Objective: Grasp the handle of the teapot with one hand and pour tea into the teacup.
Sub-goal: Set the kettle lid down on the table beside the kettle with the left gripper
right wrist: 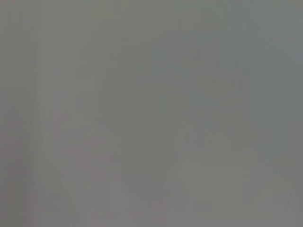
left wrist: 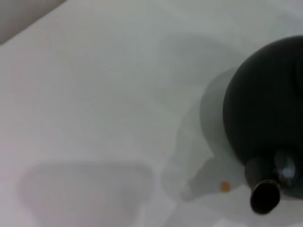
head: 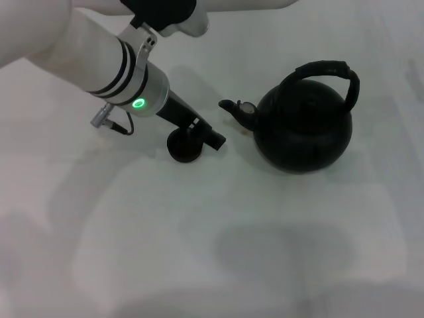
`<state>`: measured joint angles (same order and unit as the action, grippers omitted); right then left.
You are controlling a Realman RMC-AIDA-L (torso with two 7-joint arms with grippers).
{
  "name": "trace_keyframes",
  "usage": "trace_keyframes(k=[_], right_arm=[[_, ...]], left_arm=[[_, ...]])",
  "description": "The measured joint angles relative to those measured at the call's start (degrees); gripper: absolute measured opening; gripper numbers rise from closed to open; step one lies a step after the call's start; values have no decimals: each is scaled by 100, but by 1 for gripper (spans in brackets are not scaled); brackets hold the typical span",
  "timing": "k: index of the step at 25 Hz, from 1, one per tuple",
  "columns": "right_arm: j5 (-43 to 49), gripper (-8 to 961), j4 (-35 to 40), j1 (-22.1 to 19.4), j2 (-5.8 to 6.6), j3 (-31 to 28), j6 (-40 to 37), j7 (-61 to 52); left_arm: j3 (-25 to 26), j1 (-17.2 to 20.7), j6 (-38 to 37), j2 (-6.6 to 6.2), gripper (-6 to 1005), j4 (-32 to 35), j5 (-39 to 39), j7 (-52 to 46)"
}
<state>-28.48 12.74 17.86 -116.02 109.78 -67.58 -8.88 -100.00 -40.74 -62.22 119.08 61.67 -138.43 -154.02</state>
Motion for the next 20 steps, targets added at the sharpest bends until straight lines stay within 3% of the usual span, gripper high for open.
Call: trace_keyframes(k=[20], right_arm=[[-10,872,0,-18,0,-1,-36,15]], left_arm=[[256,554,15,-15,880,1474,-40,42]])
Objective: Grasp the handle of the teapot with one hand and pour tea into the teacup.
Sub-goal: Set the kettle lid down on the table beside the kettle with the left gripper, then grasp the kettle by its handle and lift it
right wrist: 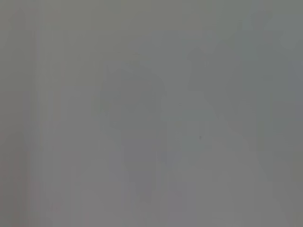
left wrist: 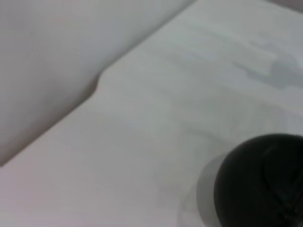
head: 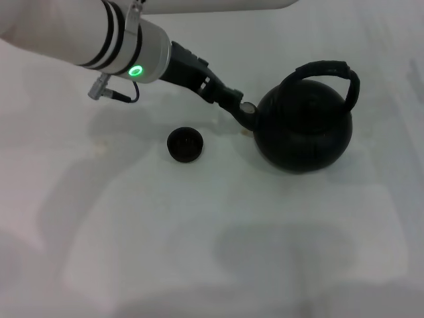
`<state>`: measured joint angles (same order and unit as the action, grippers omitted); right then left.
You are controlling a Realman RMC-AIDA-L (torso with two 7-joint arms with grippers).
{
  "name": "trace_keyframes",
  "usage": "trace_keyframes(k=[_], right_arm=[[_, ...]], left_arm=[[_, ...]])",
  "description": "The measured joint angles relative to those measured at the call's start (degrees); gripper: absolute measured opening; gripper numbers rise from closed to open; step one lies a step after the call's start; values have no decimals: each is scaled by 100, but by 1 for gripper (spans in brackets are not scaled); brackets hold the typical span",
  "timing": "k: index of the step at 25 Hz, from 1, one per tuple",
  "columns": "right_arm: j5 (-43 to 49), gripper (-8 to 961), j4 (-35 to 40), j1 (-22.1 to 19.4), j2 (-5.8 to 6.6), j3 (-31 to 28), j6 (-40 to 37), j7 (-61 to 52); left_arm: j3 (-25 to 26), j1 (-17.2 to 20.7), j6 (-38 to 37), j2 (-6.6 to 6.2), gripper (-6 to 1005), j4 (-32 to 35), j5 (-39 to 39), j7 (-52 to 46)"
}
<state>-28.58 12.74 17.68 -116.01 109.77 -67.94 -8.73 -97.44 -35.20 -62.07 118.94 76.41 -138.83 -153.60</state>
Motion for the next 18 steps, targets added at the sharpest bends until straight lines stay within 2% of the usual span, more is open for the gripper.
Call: trace_keyframes(k=[2,6,10,11,12,14,18], right_arm=[[-3,872,0,1,0,0,-1,-2],[0,872,0,4,0,0,-2,0],[-8,872,-8,6,3,0,-2,3],[-9,872,-11,6,5,0,-2,3],[-8,872,-14,8,6,0,-2,3],[-10,872,-19,12,7,0,-2,3],[-19,872,-19,17,9,-14,-1,3]], left_arm=[[10,27,31,-2,880,47,4,3],[138,329,376,0,879,305,43,89],[258,866,1271,4,879,612,477,535],[258,866,1271,4,879,612,477,535],[283,1167,1927,4,879,616,896,831],[301,1516,2779,0,879,497,1500,1146],[251,1906,3840,0,880,272,2515,1822]])
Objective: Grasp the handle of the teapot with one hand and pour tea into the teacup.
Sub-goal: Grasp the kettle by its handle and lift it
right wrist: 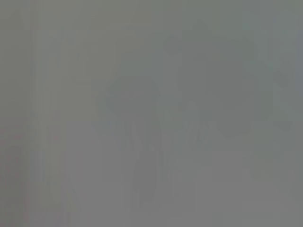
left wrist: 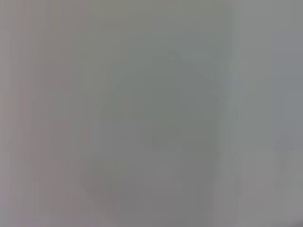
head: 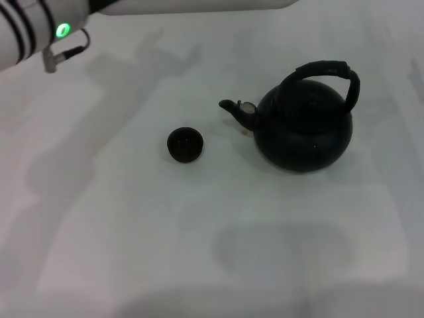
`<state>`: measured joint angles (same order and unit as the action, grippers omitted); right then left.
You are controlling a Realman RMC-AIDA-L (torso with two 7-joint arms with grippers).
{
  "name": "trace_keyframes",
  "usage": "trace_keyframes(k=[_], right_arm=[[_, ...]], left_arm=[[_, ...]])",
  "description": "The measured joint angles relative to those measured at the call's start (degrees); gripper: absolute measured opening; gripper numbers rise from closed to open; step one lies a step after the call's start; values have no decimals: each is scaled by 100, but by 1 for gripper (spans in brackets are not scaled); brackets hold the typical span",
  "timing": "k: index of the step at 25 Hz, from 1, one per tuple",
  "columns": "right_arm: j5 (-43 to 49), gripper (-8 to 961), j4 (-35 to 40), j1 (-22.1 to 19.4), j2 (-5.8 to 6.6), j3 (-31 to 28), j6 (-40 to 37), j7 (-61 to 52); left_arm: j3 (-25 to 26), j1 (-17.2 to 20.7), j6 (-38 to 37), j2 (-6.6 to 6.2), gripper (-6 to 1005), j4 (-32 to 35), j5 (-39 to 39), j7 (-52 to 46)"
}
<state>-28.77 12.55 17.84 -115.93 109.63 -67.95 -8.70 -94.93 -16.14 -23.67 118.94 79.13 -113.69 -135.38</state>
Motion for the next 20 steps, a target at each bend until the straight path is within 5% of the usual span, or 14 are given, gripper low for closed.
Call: trace_keyframes(k=[1,9,16,20], right_arm=[[-5,872,1,3,0,-5,8,0],[1,872,-7,17,9,-12,34,3],[-7,872,-42,62,9,-20,46,6],[-7,872,-49,64,9,-20,55,7]], left_arm=[[-81,222,502,12,880,-132,695,590],[-100,444,1441,15,880,-646,2529,1649],[-229,295,1694,10,879,-861,2234,2587],[-296,262,2383,28,879,-872,2480,2239]])
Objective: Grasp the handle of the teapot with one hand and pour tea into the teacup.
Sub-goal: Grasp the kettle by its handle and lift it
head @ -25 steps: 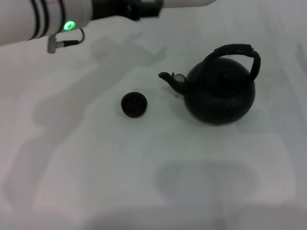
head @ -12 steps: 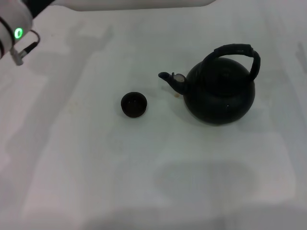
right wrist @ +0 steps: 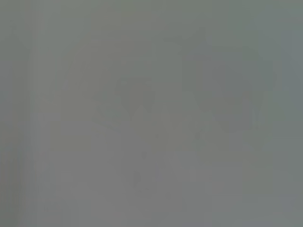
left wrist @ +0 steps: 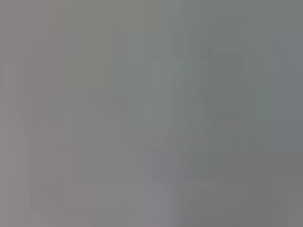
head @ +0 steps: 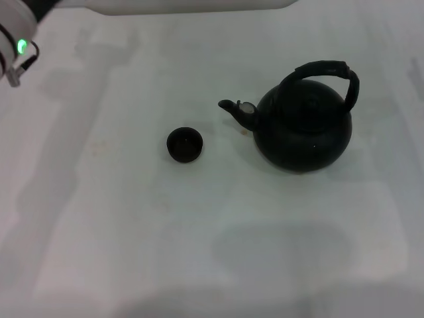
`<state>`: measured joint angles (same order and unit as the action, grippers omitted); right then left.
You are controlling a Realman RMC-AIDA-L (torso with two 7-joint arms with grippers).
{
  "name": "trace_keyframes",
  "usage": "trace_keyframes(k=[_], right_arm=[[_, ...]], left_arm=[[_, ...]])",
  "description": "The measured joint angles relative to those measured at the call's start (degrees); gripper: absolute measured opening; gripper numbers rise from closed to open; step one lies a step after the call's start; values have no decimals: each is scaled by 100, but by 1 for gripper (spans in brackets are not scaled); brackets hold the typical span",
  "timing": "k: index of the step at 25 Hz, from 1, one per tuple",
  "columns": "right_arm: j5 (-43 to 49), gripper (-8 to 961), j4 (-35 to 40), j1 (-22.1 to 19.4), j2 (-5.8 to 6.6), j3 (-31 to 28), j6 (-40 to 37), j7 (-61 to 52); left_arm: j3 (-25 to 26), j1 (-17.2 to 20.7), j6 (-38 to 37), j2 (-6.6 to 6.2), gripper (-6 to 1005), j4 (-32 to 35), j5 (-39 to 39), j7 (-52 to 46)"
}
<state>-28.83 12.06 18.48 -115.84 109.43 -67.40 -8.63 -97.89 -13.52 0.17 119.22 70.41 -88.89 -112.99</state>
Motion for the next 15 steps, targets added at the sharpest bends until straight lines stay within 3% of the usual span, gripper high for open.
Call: trace_keyframes(k=[3,8,12,15], right_arm=[[0,872,-5,-1,0,14,2,1],[4,872,2,-3,0,19,60,2],[12,872,2,-3,0,29,65,2],[18,872,-1,-8,-7,32,64,2]], left_arm=[[-12,-49,541,-13,879,-80,228,-612],[-30,-197,1597,-19,878,-319,-110,-1687],[-190,-267,1962,-51,878,-636,-1539,-2921],[-754,-227,2724,-29,878,-1048,-2707,-3721]])
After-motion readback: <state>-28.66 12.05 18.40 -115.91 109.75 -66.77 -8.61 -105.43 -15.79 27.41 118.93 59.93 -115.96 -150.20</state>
